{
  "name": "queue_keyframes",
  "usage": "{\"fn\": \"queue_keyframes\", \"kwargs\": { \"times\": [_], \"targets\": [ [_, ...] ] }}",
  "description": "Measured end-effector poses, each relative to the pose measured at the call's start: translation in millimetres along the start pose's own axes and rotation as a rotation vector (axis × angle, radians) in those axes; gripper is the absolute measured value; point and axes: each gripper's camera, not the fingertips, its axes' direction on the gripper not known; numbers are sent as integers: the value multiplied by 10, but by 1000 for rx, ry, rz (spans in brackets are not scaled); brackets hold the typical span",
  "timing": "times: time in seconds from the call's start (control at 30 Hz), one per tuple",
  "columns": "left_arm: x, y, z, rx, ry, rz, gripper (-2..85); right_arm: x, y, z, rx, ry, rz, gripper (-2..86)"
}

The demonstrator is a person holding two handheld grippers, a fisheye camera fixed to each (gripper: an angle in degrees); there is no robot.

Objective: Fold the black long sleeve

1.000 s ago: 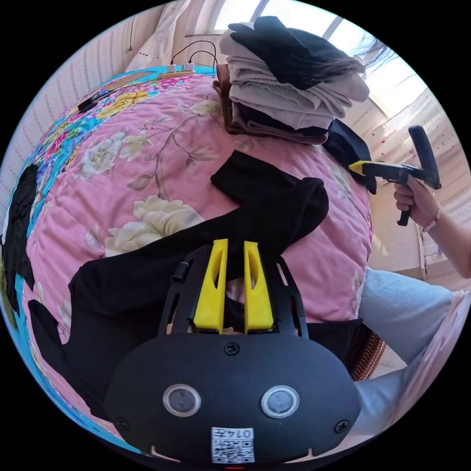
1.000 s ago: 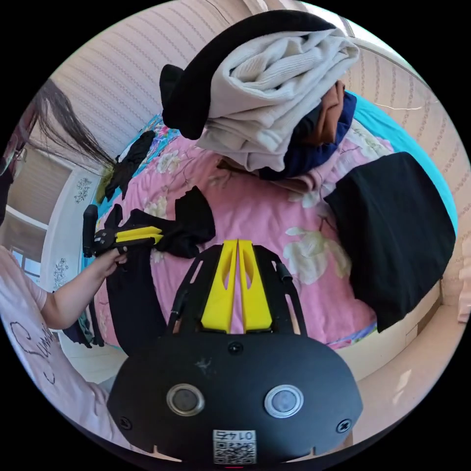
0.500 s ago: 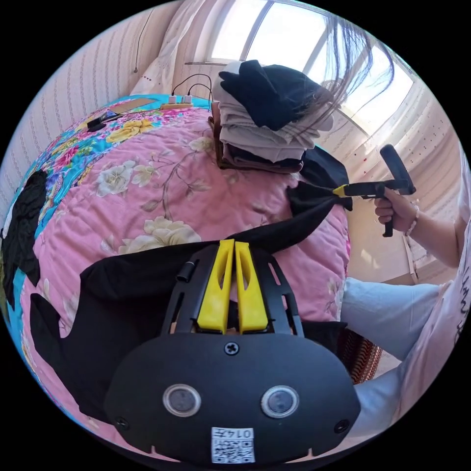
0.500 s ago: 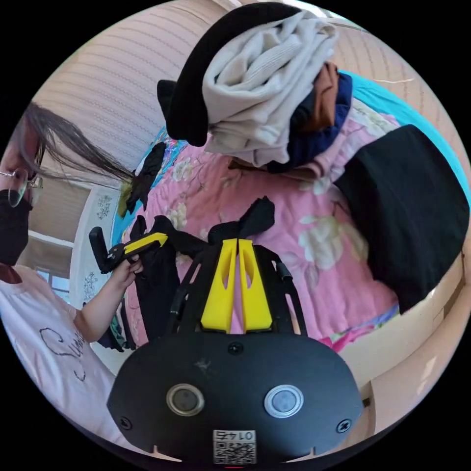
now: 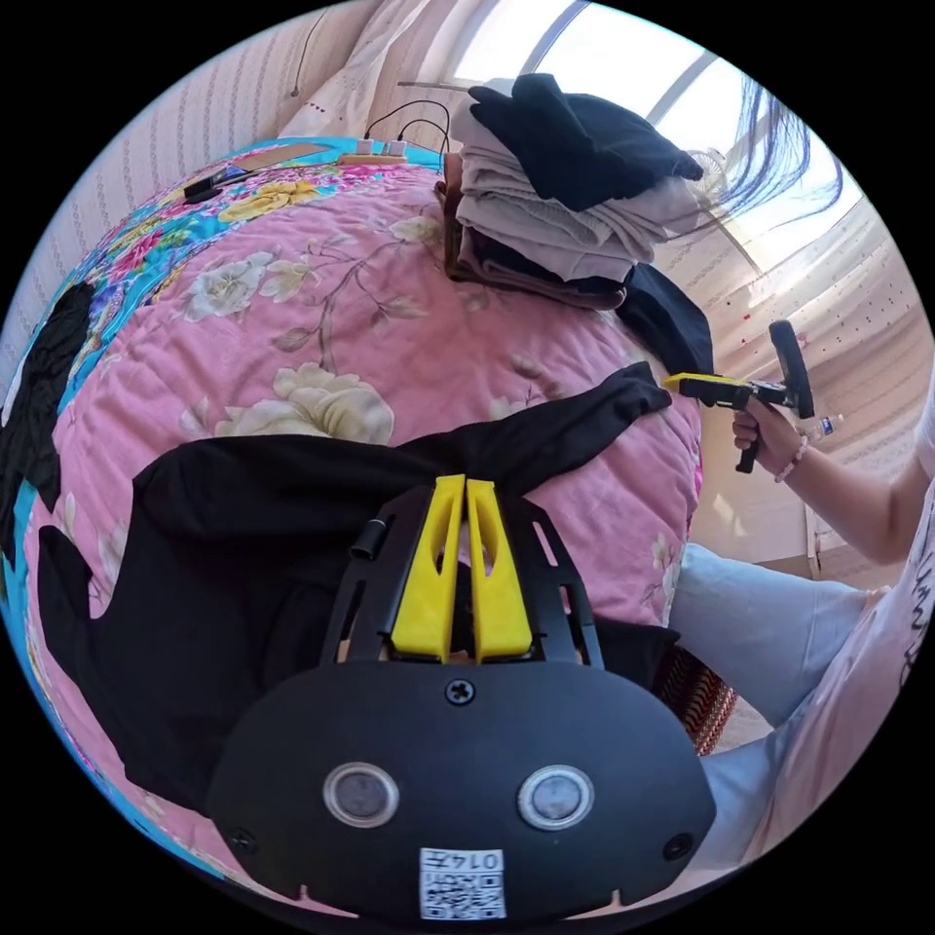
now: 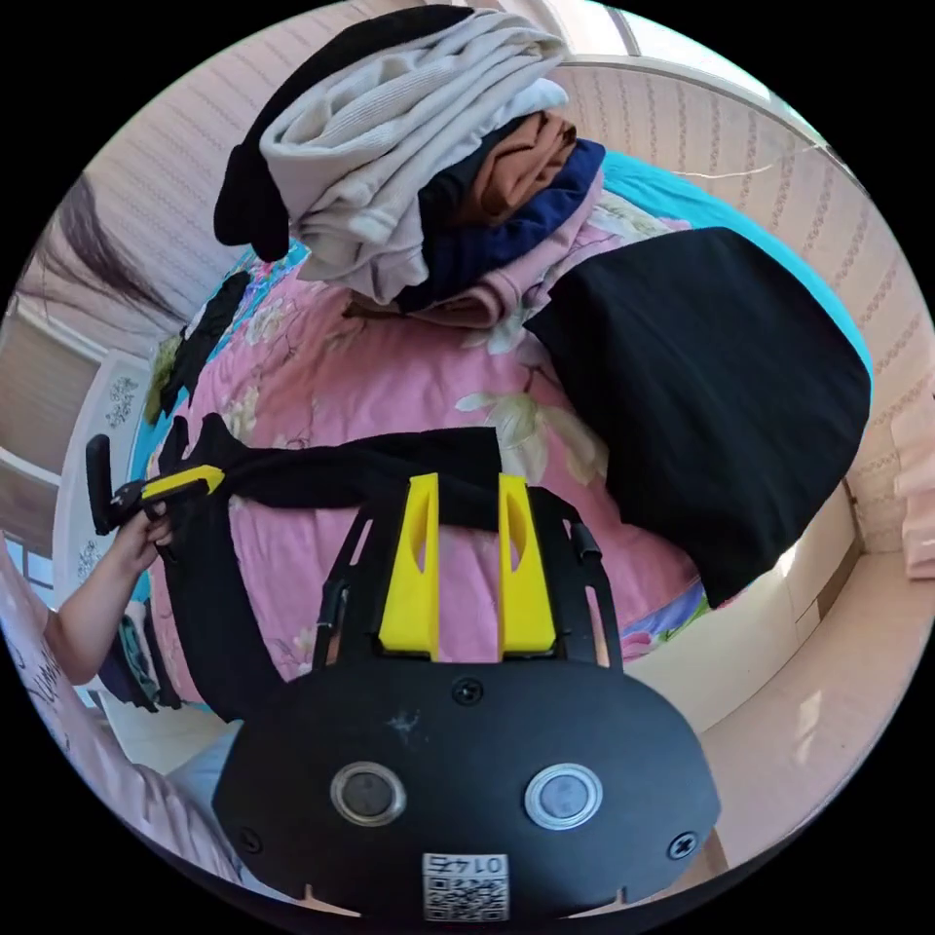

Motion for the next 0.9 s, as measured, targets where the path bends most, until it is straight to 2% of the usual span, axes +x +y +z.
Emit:
{"fn": "queue_keyframes", "kwargs": {
  "times": [0.07, 0.23, 0.37, 0.5, 0.6, 0.73, 0.8, 0.9],
  "targets": [
    [20, 7, -57, 10, -3, 16, -10, 5, -18, 134, -142, 10, -37, 21],
    [128, 165, -255, 46, 1, 77, -10, 121, 172, -273, -96, -74, -46, -4],
    [182, 162, -393, 90, -34, 90, -10, 114, 289, -620, -104, -152, -138, -4],
    [128, -63, -574, 219, -1, 74, -10, 133, 217, -943, -117, -210, -160, -4],
    [52, -396, -480, 265, 10, 97, -10, 329, -26, -1091, -58, -232, -109, -4],
    [-144, -838, -15, 190, -89, 67, -10, 723, -492, -712, -69, -158, -33, -3],
    [-367, -1035, 261, 65, -64, -53, -9, 918, -647, -380, -136, -162, 39, -2],
    [-449, -1023, 40, 143, -44, -80, -8, 1080, -776, -124, -138, -170, 116, 1]
  ]
}}
